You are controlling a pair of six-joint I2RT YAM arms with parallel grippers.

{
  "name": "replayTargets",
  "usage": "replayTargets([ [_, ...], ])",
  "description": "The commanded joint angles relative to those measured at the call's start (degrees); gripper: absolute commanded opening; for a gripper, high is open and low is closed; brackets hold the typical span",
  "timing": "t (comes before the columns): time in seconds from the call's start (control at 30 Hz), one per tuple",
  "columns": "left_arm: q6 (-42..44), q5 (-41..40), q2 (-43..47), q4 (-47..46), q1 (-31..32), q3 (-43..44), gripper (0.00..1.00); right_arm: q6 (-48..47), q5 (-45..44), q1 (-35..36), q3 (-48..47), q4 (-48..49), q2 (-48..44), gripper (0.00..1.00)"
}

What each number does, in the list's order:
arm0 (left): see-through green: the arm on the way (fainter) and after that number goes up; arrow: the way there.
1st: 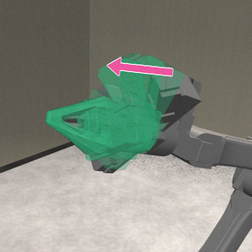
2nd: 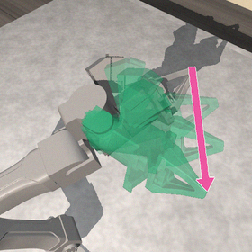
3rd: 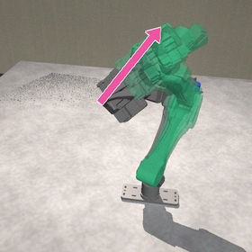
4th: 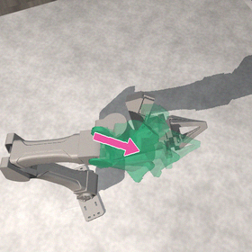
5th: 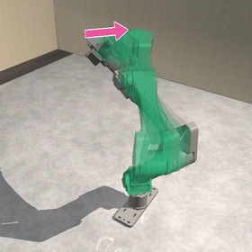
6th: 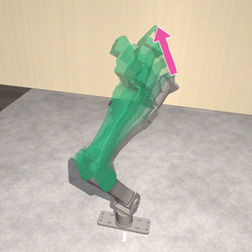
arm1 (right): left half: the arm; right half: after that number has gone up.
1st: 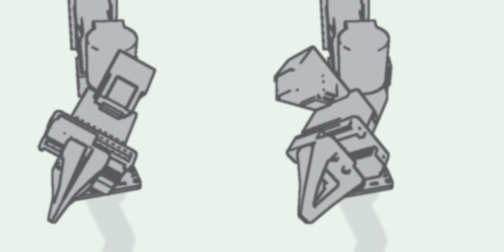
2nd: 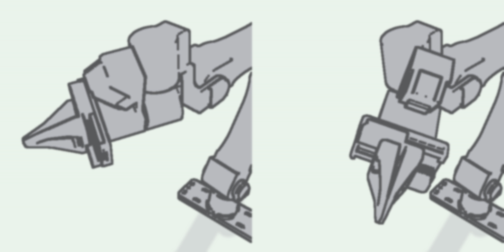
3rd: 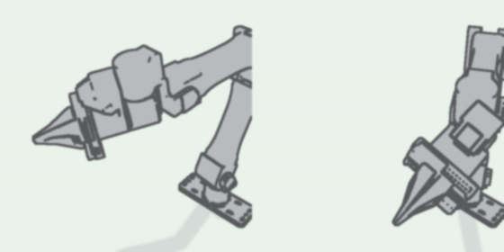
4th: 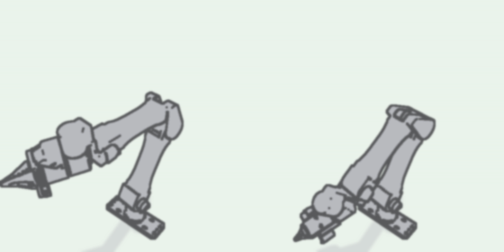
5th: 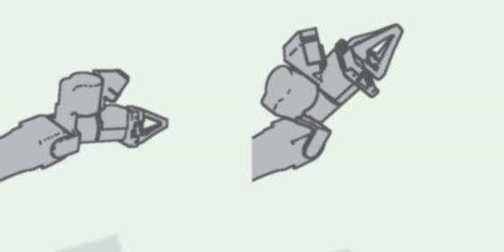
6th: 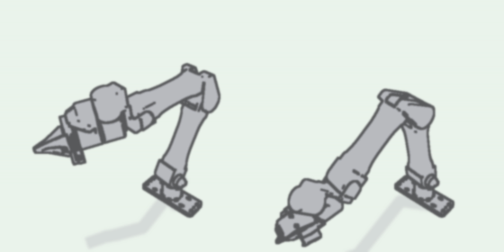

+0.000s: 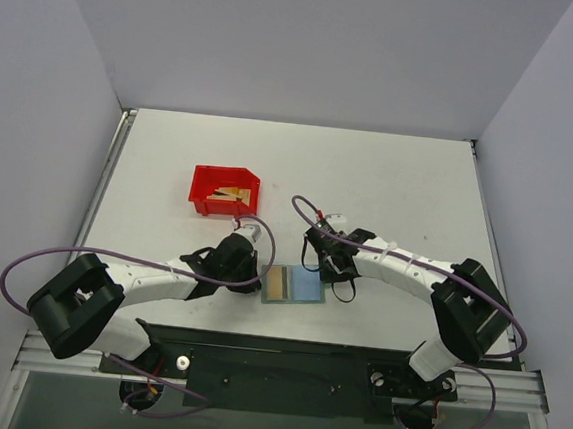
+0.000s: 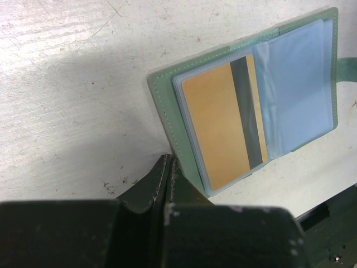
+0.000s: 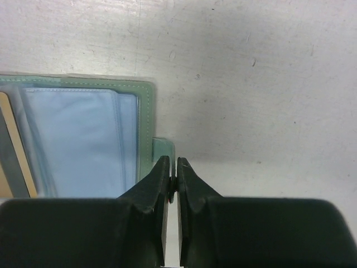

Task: Put the credit cards into the card holder
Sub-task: Close the card holder at the center of the board.

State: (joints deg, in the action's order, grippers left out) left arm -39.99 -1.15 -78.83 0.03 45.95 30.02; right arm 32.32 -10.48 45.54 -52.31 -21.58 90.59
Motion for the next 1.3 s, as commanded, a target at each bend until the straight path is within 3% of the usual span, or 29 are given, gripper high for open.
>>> replayTargets([
  [0.0, 0.53, 0.80, -0.54, -1.35, -0.08, 0.65, 0.00, -0.32, -1.47, 0.43, -1.91, -3.02, -2.25, 0.00],
  [0.23, 0.52, 1.15, -2.21, -3.37, -0.08, 0.74, 0.00, -2.17, 2.47, 0.34, -1.48, 1.10, -9.45, 0.00],
  [0.4, 0.00, 3.60, -3.08, -4.86, -0.08, 0.83, 0.00, -3.31, 12.47, 0.34, -2.08, 7.59, -12.98, 0.00],
  [0.7, -2.11, 5.01, -4.84, -8.47, -0.08, 0.48, 0.00, 1.86, 32.43, 0.43, -0.78, 21.04, -6.31, 0.00],
  [0.87, -5.27, 2.12, -3.79, -7.77, -0.16, -2.15, 0.00, 6.44, 39.21, 0.43, 2.21, 30.80, -3.05, 0.00],
  [1.03, -12.83, -1.22, -0.63, -7.60, -0.51, -7.42, 0.00, 9.17, 43.08, 0.43, 3.89, 36.87, 0.38, 0.00],
  [1.27, -20.39, -7.45, 12.97, -1.45, -0.51, -12.97, 0.00, 9.17, 44.66, 0.52, 4.33, 39.42, 4.59, 0.00],
])
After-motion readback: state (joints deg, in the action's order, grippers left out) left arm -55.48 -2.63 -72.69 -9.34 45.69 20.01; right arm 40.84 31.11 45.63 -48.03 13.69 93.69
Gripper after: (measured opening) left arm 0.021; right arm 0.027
